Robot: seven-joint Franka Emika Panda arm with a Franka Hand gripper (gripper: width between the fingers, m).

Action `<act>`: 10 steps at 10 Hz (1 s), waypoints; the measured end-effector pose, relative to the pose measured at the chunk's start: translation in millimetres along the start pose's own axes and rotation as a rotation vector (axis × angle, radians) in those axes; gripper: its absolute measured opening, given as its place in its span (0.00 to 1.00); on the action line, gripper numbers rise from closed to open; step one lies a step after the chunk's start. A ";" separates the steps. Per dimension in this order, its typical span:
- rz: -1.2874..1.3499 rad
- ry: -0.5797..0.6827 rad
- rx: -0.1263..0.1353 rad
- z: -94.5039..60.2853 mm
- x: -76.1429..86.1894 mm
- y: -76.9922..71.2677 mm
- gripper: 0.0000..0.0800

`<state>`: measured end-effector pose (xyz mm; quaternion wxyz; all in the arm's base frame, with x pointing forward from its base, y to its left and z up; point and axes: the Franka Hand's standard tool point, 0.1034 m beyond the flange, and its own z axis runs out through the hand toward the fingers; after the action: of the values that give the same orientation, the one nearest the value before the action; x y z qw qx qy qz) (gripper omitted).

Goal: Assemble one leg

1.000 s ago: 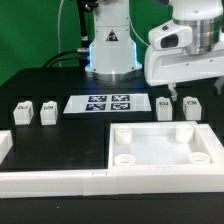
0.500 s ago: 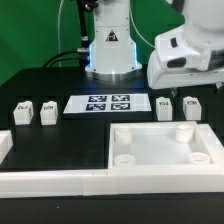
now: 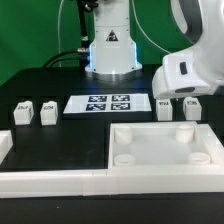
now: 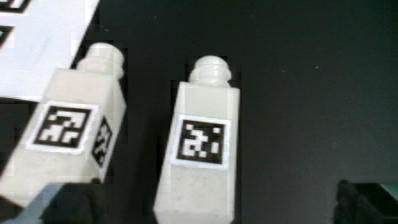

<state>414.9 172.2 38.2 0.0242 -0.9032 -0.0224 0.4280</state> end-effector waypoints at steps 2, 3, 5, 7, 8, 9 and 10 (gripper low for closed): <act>0.026 -0.020 -0.008 17.1 0.3 -4.7 0.81; 0.023 -0.020 -0.008 21.6 2.7 -6.1 0.81; 0.024 -0.010 -0.004 27.8 7.2 -5.7 0.81; -0.005 0.000 -0.007 33.0 10.8 -6.2 0.81; -0.028 0.008 -0.005 33.4 12.5 -5.5 0.81; -0.029 0.009 -0.005 33.5 12.6 -5.7 0.81; -0.029 0.009 -0.005 33.6 12.6 -5.8 0.66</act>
Offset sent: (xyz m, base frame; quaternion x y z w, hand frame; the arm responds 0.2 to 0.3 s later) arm -0.0062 0.0013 -0.0161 0.0063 0.0146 0.0056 0.9999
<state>396.8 179.6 7.6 0.0283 -0.9047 -0.0363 0.4236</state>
